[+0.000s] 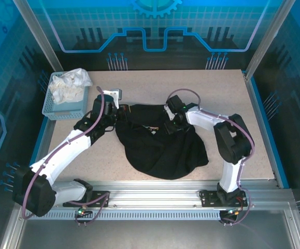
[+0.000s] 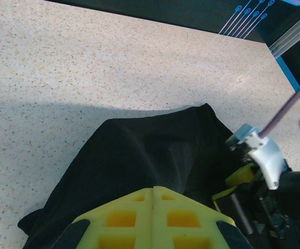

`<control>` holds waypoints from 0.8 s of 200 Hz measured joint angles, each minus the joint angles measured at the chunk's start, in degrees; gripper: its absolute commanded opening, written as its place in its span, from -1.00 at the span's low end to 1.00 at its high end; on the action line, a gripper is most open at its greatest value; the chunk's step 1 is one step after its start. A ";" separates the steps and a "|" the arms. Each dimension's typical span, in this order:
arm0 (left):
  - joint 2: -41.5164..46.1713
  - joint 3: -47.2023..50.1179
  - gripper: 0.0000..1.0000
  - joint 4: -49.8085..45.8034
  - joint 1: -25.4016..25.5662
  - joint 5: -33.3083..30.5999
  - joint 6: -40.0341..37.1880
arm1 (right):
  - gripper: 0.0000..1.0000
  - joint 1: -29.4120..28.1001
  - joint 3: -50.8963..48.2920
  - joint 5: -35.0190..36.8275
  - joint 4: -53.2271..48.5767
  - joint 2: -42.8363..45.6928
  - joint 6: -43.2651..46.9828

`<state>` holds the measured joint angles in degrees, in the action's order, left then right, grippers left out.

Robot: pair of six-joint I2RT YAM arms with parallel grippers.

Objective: Fold the inside-out t-shirt

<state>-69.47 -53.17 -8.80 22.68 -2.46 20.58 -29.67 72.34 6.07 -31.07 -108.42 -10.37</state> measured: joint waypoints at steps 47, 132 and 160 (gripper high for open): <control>0.57 0.09 -1.00 -0.33 -0.92 0.00 0.00 | -0.88 0.00 3.28 4.57 0.00 -2.25 1.22; 3.26 0.28 -1.00 -0.81 -2.49 0.74 0.11 | -0.21 6.49 -1.49 3.34 3.61 21.18 1.33; 3.26 1.16 -1.00 -0.90 -2.49 1.33 0.31 | 0.04 1.46 -1.64 3.32 4.15 13.31 1.60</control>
<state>-66.22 -52.01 -9.69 20.18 -1.13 20.88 -28.21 70.70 9.39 -26.92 -95.11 -8.78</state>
